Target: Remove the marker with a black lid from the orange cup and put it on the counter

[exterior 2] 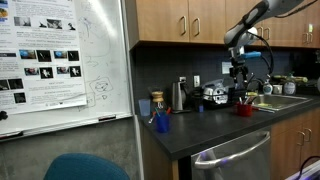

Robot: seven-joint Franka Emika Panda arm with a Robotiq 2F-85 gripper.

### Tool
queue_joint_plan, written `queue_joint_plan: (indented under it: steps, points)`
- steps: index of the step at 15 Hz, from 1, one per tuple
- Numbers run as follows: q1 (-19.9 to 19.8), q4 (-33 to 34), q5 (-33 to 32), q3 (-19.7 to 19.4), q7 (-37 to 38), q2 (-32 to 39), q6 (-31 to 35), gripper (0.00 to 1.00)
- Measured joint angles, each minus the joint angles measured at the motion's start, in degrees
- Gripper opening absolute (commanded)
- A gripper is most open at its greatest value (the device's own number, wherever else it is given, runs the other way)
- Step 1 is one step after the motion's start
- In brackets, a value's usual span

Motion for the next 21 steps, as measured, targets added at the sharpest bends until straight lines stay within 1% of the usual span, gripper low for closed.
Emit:
queue_joint_plan:
  steps: [16, 17, 18, 21]
  points:
    - [-0.01, -0.09, 0.01, 0.00, 0.00, 0.01, -0.02, 1.00]
    - [0.19, -1.12, 0.17, 0.54, 1.30, -0.27, 0.44, 1.00]
    - [0.62, -3.58, 0.20, 1.46, 3.61, -0.86, 1.70, 1.00]
    - [3.15, -13.02, 0.28, 5.49, 12.49, -2.75, 6.66, 1.00]
